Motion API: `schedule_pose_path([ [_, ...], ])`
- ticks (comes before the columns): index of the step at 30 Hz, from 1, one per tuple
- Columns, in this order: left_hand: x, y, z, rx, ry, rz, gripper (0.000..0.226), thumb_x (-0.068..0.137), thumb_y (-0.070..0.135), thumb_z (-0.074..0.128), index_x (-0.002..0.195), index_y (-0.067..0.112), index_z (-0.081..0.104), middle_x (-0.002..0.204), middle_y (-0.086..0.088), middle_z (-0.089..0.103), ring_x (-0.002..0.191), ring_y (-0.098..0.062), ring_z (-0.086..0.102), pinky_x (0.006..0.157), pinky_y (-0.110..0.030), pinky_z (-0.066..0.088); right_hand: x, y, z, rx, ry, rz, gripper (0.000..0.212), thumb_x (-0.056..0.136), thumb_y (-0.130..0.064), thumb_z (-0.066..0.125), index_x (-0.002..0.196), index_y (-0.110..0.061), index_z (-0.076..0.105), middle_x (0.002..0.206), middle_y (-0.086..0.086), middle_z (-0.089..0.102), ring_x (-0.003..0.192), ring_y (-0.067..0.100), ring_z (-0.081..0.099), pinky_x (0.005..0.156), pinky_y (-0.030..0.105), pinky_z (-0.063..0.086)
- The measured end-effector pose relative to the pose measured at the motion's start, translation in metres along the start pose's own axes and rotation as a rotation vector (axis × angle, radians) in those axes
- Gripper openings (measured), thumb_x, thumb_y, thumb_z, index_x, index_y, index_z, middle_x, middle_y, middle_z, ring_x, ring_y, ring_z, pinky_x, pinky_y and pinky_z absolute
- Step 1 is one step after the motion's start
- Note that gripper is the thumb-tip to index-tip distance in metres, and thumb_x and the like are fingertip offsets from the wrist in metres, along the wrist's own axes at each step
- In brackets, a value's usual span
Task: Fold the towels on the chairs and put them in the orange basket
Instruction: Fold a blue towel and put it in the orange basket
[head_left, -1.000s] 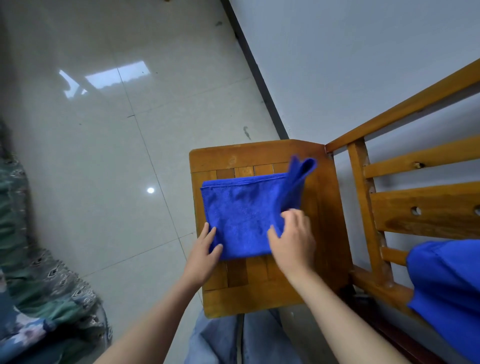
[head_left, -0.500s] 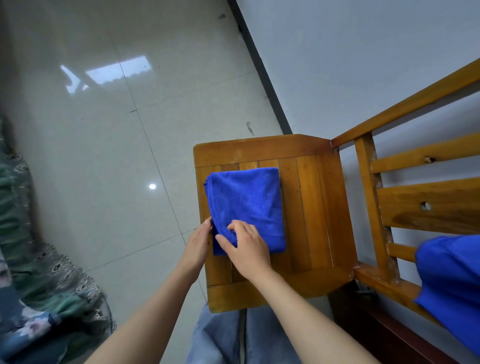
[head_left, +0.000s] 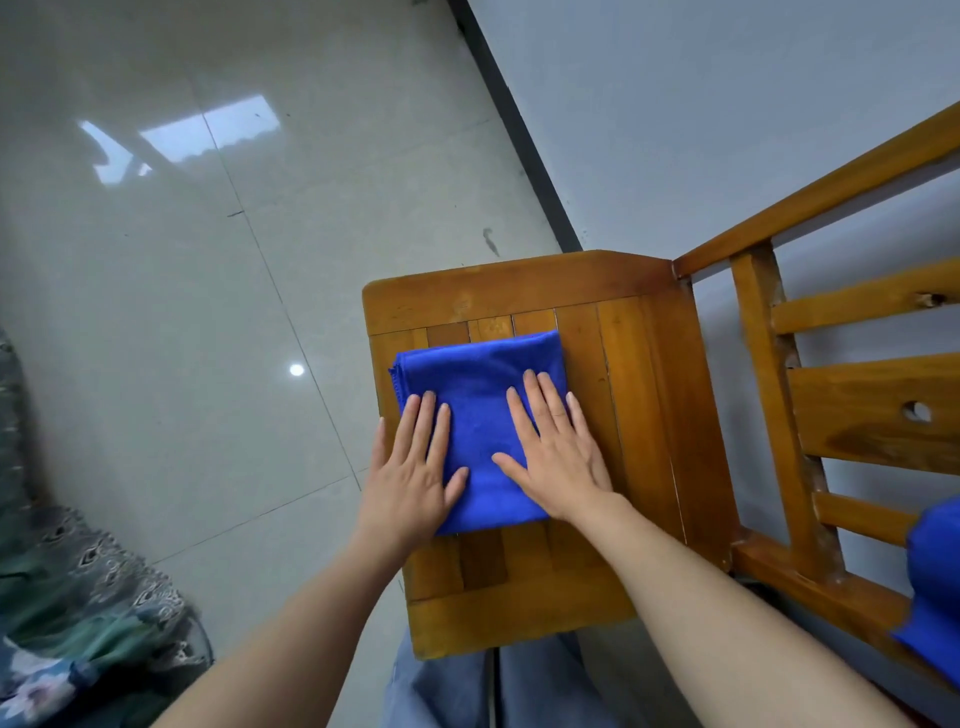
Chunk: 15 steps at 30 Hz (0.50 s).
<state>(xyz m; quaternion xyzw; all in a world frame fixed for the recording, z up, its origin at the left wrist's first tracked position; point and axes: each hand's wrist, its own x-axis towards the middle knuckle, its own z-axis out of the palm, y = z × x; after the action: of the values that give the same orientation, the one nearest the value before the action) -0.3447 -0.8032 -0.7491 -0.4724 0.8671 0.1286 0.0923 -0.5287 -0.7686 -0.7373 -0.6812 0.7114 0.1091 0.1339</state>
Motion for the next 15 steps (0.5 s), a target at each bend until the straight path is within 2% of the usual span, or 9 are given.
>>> schedule_pose_path([
  [2,0.002,-0.003,0.011,0.001,0.036,0.008,0.068,0.095,0.054,0.008,0.142,0.008,0.021,0.148,-0.01,0.024,0.145,-0.019,-0.007,0.112,-0.041,0.003,0.003,0.003,0.013,-0.009,0.032,-0.008,0.075,0.083,-0.058,0.024,0.14,-0.01,0.028,0.146,0.014,0.039,0.137,0.026,0.025,0.104,0.05,0.024],
  [5,0.007,-0.002,0.014,0.019,0.013,0.015,0.069,0.089,0.052,0.025,0.141,0.007,0.023,0.147,-0.015,0.033,0.14,-0.026,0.015,0.11,-0.042,0.003,0.006,0.002,0.011,-0.01,-0.004,-0.028,0.079,0.084,-0.06,0.016,0.146,-0.011,0.014,0.152,0.015,0.025,0.143,0.027,0.009,0.109,0.047,0.014],
  [6,0.005,-0.002,0.012,0.025,0.007,0.023,0.071,0.087,0.052,0.028,0.141,0.006,0.024,0.146,-0.016,0.035,0.139,-0.026,0.018,0.111,-0.043,0.002,0.004,0.001,0.007,0.004,-0.045,-0.038,0.078,0.083,-0.061,0.012,0.145,-0.012,0.007,0.155,0.014,0.018,0.142,0.026,0.001,0.112,0.046,0.01],
  [7,0.002,-0.002,0.008,0.026,0.018,0.028,0.071,0.086,0.051,0.029,0.14,0.006,0.024,0.147,-0.016,0.035,0.14,-0.026,0.015,0.111,-0.043,0.001,-0.001,0.001,0.003,0.025,-0.045,-0.03,0.079,0.083,-0.061,0.012,0.145,-0.012,0.008,0.154,0.015,0.017,0.142,0.026,0.001,0.115,0.047,0.011],
  [9,-0.008,0.002,-0.002,0.01,0.093,0.047,0.071,0.084,0.049,0.032,0.139,0.005,0.027,0.148,-0.014,0.029,0.145,-0.025,0.0,0.112,-0.044,0.002,-0.014,0.005,-0.008,0.083,0.06,-0.016,0.078,0.084,-0.057,0.025,0.143,-0.007,0.026,0.148,0.017,0.034,0.141,0.029,0.019,0.112,0.047,0.022],
  [11,-0.022,0.01,-0.008,-0.015,0.17,0.124,0.069,0.082,0.046,0.037,0.137,0.003,0.032,0.147,-0.014,0.03,0.145,-0.024,-0.005,0.112,-0.047,0.008,-0.031,0.015,-0.005,0.075,0.212,-0.101,0.07,0.083,-0.052,0.038,0.135,-0.005,0.035,0.14,0.019,0.045,0.134,0.029,0.028,0.107,0.044,0.022],
  [13,-0.038,0.021,0.0,-0.015,0.189,0.216,0.066,0.08,0.04,0.042,0.134,0.003,0.036,0.143,-0.02,0.039,0.144,-0.03,0.004,0.11,-0.049,0.014,-0.049,0.023,0.005,-0.001,0.282,-0.283,0.07,0.077,-0.052,0.055,0.13,-0.008,0.039,0.136,0.02,0.048,0.13,0.03,0.032,0.105,0.044,0.026],
  [15,-0.051,0.031,0.013,0.002,0.18,0.23,0.061,0.077,0.029,0.043,0.133,0.004,0.038,0.135,-0.025,0.048,0.138,-0.039,0.019,0.109,-0.05,0.018,-0.058,0.023,0.016,-0.065,0.2,-0.379,0.085,0.061,-0.049,0.075,0.127,-0.011,0.04,0.136,0.019,0.042,0.127,0.032,0.033,0.103,0.047,0.034],
])
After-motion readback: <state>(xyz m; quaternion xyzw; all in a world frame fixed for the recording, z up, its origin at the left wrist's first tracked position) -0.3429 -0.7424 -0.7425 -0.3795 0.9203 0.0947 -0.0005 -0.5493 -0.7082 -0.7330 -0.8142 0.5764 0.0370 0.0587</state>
